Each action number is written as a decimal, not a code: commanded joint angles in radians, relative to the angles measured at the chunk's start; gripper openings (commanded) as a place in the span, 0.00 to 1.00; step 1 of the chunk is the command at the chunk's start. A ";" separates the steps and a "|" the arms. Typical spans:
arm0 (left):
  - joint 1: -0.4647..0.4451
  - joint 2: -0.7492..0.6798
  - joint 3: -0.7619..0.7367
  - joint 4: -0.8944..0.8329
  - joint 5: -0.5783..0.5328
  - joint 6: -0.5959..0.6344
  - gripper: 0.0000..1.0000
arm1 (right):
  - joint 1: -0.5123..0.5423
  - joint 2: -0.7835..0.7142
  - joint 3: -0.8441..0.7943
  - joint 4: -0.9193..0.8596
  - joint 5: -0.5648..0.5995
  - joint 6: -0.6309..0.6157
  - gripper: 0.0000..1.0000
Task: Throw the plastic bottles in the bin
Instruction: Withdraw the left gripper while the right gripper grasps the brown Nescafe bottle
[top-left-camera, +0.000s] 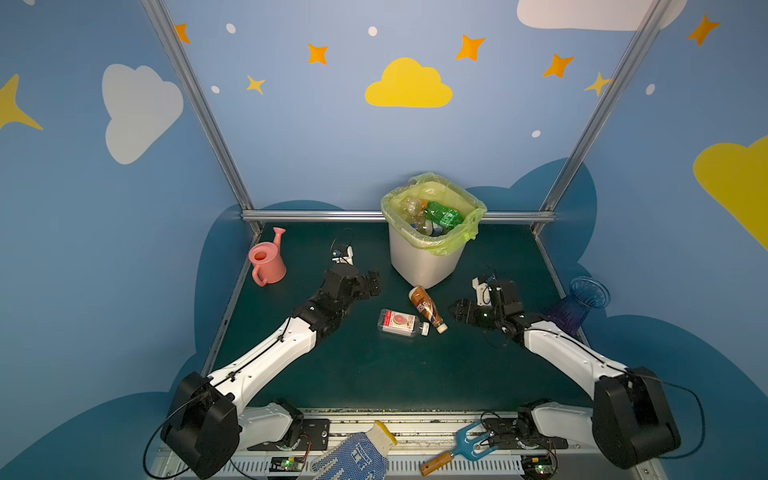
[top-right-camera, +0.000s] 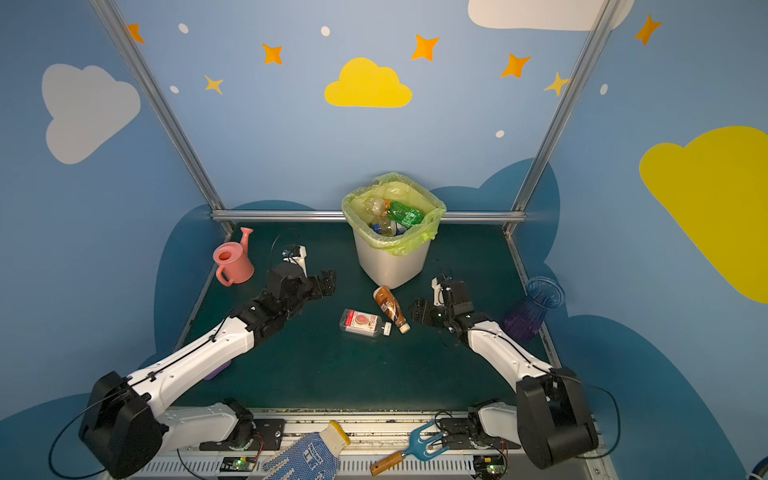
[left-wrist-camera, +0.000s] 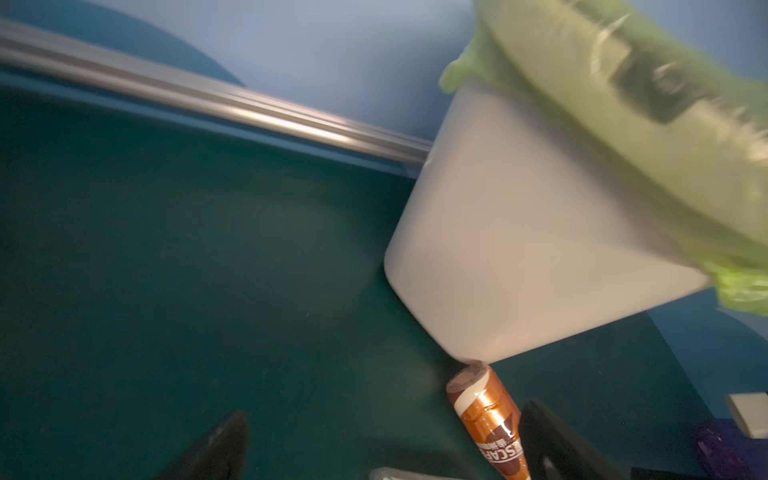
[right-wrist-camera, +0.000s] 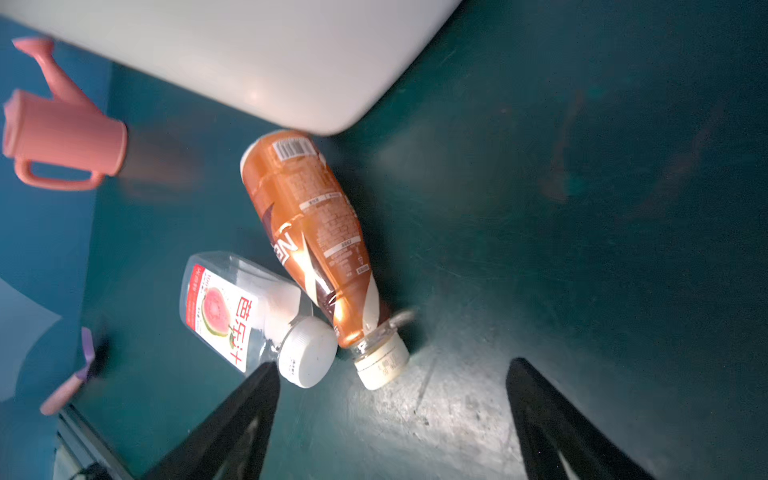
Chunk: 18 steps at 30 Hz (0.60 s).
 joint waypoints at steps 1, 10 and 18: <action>0.029 -0.033 -0.037 0.015 -0.012 -0.104 1.00 | 0.042 0.078 0.087 0.032 0.043 -0.056 0.84; 0.095 -0.107 -0.162 -0.022 0.022 -0.159 1.00 | 0.132 0.304 0.231 0.006 0.048 -0.094 0.80; 0.117 -0.171 -0.240 -0.050 0.019 -0.165 1.00 | 0.181 0.379 0.265 0.027 0.042 -0.085 0.77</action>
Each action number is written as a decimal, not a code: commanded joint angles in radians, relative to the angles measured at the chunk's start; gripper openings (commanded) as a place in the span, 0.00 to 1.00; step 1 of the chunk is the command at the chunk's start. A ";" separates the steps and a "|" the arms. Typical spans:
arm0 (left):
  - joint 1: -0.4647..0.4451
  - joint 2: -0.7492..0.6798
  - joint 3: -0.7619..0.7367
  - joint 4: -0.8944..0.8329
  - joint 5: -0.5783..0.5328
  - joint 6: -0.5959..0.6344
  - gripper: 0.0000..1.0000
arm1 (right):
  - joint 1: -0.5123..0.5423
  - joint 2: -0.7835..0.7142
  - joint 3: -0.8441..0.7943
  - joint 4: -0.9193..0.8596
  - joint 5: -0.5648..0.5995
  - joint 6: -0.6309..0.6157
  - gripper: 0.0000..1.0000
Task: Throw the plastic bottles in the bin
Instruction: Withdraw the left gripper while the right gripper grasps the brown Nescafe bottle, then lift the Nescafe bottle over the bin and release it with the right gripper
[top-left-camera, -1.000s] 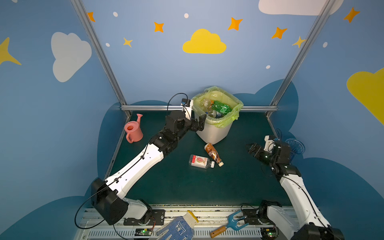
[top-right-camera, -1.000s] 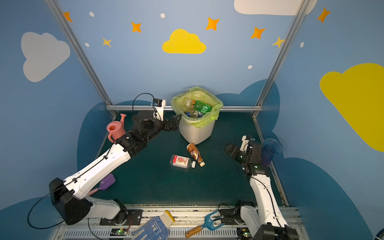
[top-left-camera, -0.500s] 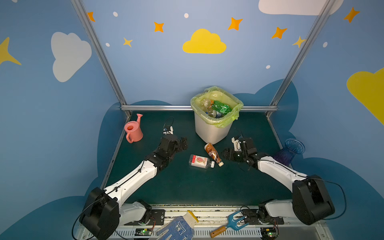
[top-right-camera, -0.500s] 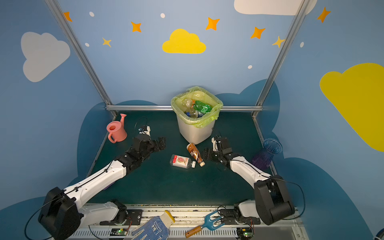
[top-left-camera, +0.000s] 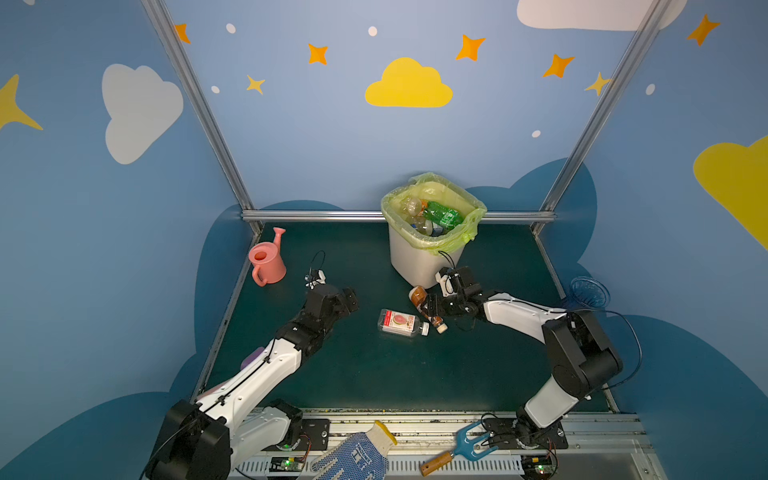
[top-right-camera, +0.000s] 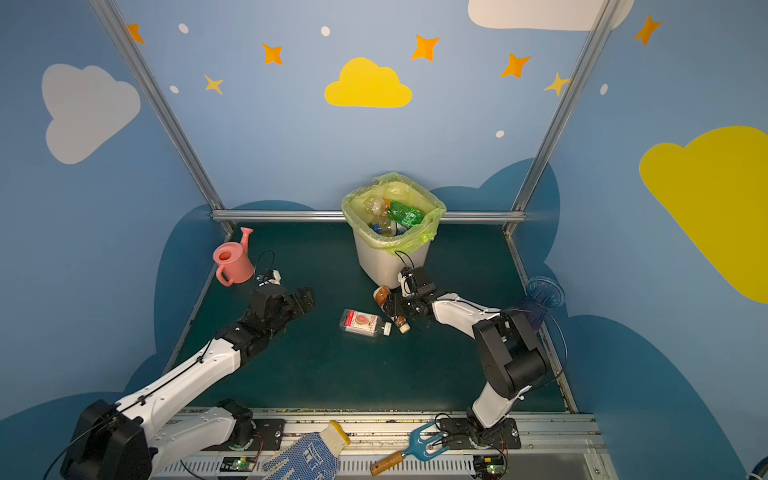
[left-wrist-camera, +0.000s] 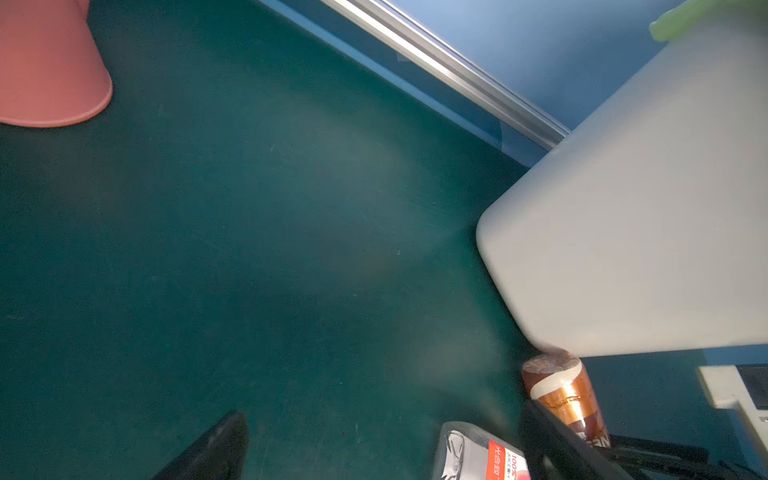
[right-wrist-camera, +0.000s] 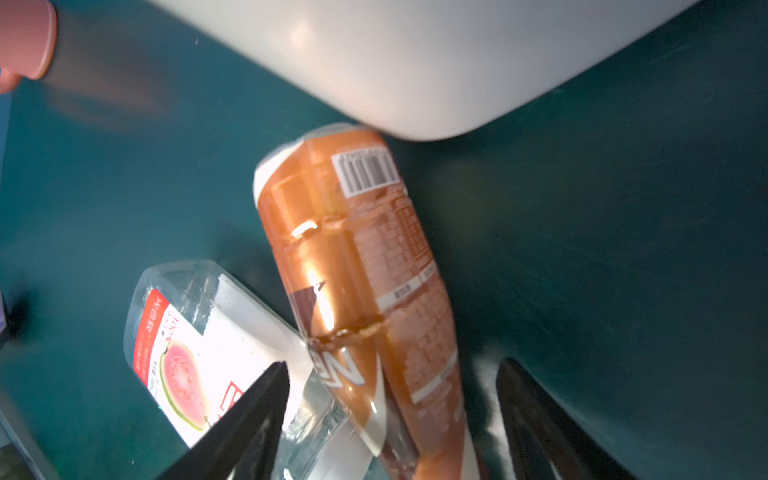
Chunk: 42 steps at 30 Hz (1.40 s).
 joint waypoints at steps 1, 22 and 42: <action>0.011 -0.024 -0.020 -0.024 0.000 -0.012 1.00 | 0.016 0.028 0.034 0.001 0.013 -0.006 0.76; 0.049 -0.008 -0.043 -0.002 0.039 -0.021 1.00 | -0.053 -0.177 -0.125 -0.200 0.175 0.073 0.46; 0.049 0.014 -0.042 -0.005 0.062 -0.035 1.00 | -0.134 -0.043 0.015 -0.341 0.263 -0.009 0.87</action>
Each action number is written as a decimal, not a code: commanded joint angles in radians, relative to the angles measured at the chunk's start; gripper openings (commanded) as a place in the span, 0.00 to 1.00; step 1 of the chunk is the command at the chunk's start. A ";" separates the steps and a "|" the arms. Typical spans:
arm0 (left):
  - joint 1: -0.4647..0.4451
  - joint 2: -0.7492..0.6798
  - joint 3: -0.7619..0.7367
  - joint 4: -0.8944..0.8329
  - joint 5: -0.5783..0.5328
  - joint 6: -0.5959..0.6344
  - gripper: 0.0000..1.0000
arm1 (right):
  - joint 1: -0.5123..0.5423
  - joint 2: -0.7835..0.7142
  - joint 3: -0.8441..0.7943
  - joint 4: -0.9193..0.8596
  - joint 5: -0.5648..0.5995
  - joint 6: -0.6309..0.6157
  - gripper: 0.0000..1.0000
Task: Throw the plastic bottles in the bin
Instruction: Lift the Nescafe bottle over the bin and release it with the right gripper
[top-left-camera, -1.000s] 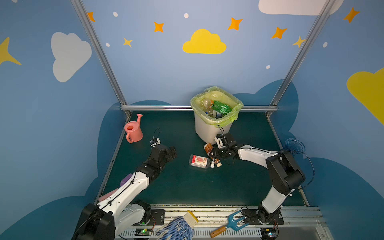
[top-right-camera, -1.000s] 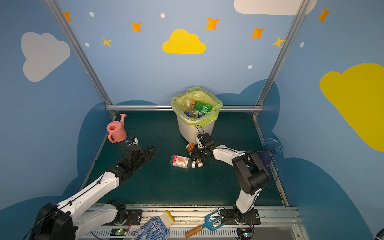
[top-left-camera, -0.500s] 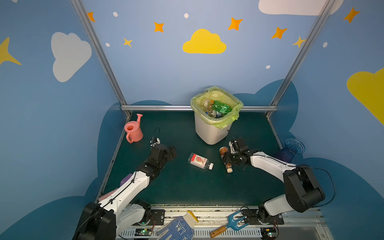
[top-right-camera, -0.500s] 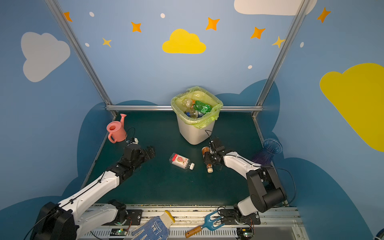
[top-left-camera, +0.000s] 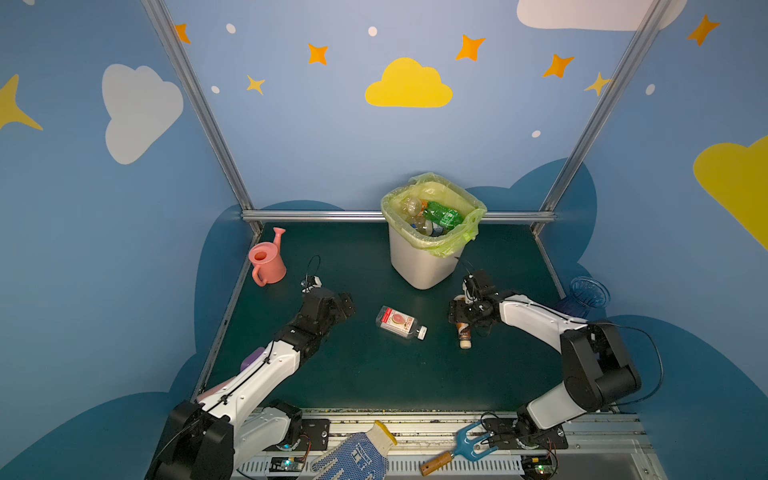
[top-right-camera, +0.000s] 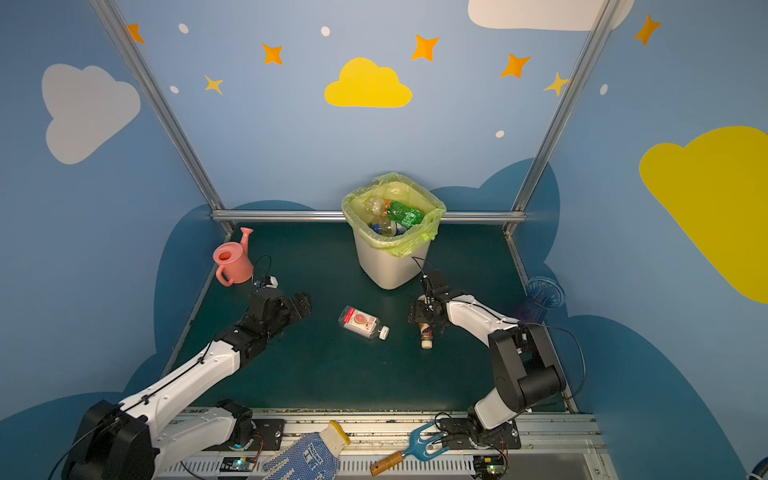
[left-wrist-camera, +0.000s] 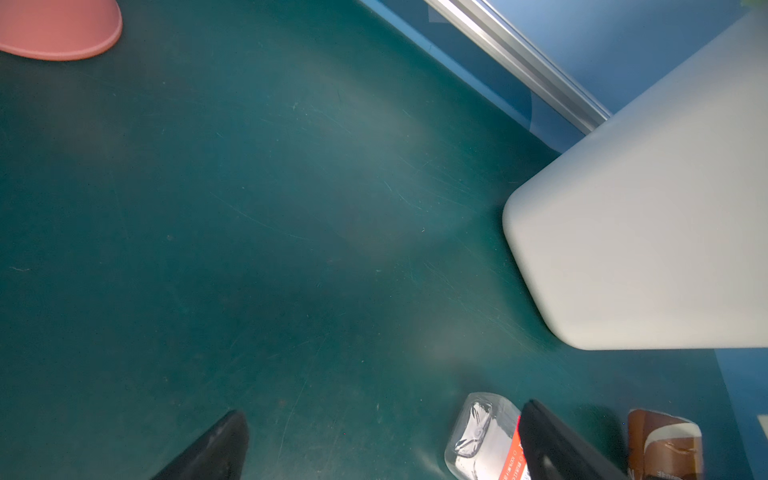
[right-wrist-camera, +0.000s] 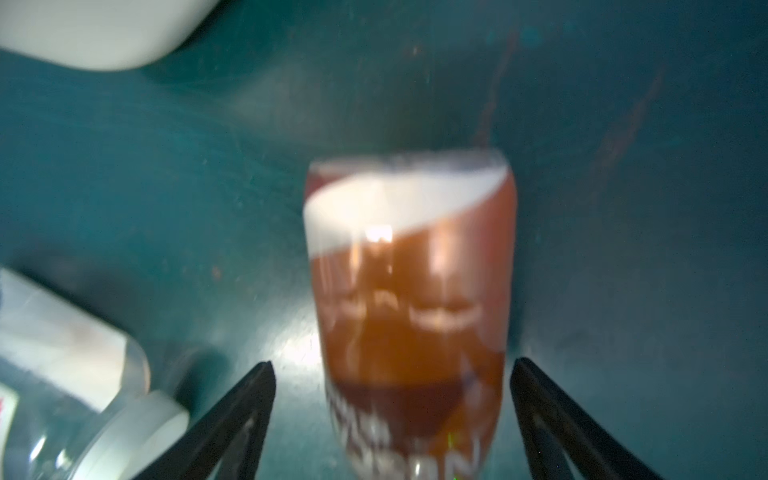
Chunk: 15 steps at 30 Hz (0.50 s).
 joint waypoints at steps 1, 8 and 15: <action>0.003 0.004 -0.003 -0.003 0.004 -0.004 1.00 | -0.017 0.050 0.046 -0.059 0.028 -0.030 0.85; 0.003 0.017 -0.006 -0.003 -0.002 0.000 1.00 | -0.030 0.105 0.106 -0.081 0.009 -0.058 0.55; 0.002 0.032 -0.006 -0.002 -0.007 0.007 1.00 | -0.054 -0.058 0.151 -0.091 0.006 -0.113 0.35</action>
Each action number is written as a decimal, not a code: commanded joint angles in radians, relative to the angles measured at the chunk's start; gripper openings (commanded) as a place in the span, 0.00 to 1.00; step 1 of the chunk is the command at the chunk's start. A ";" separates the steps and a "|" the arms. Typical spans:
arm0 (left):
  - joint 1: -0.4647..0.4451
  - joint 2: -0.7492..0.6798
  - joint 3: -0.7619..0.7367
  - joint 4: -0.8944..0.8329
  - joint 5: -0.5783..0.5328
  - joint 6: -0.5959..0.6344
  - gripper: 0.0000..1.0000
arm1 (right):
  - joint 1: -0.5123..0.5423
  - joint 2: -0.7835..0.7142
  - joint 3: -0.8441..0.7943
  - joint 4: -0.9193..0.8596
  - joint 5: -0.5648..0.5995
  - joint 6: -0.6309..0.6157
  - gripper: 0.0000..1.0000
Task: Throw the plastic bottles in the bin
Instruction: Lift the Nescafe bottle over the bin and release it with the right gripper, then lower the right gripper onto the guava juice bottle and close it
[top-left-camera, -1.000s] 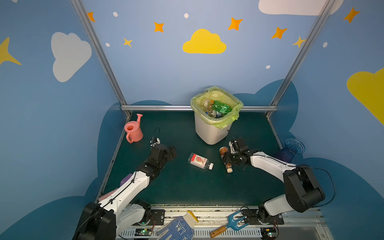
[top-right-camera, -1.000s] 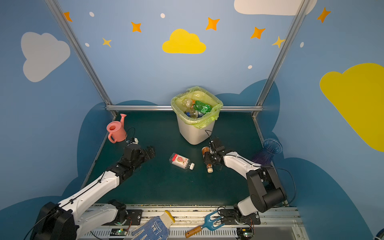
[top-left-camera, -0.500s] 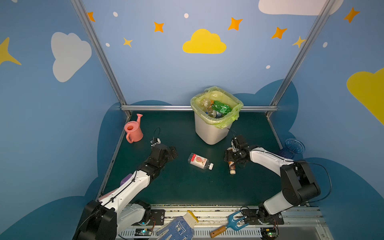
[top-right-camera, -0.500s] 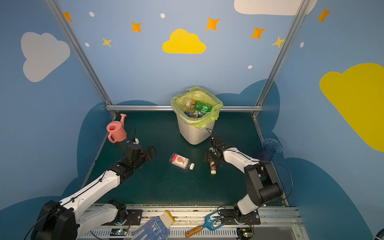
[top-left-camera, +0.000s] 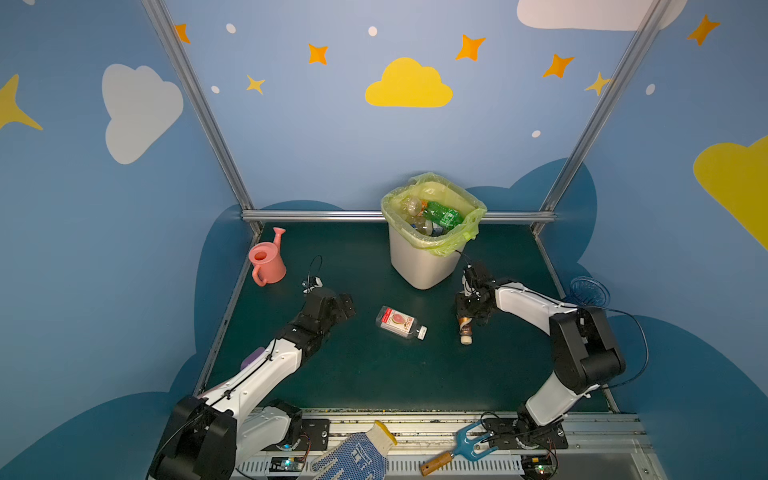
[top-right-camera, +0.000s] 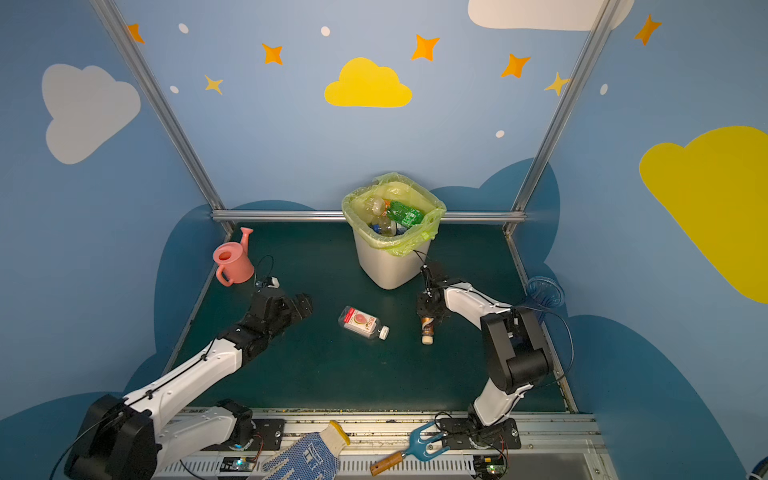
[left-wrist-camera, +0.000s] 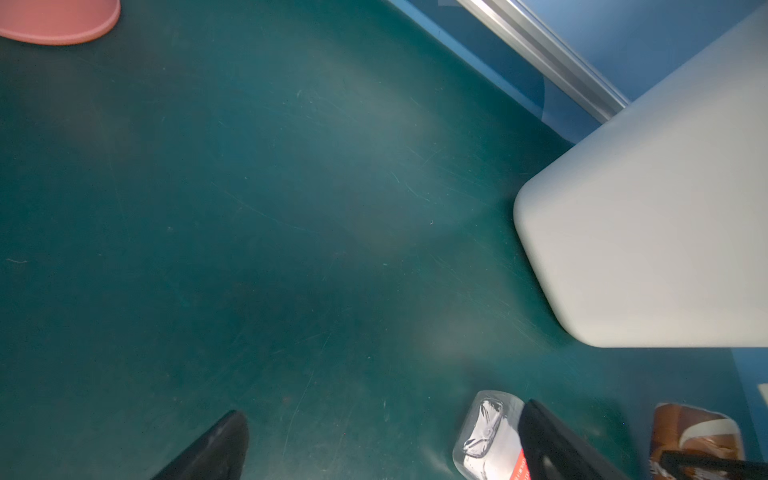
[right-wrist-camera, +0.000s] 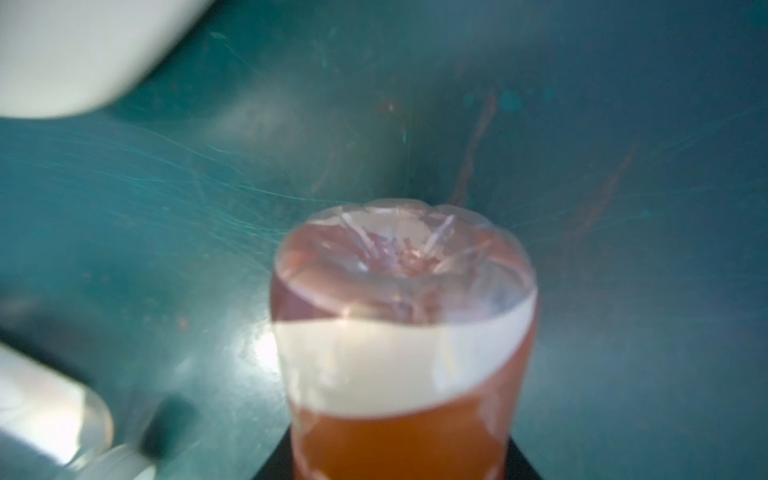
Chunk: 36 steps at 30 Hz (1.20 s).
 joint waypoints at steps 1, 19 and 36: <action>0.002 0.006 -0.007 -0.001 -0.007 0.008 1.00 | -0.024 -0.170 0.058 -0.024 0.006 -0.048 0.34; 0.011 0.097 0.030 0.013 0.102 0.007 1.00 | -0.142 -0.411 0.653 0.206 -0.111 -0.055 0.43; -0.015 0.074 0.023 -0.024 0.080 -0.010 1.00 | -0.041 -0.150 0.977 0.050 -0.195 -0.116 0.96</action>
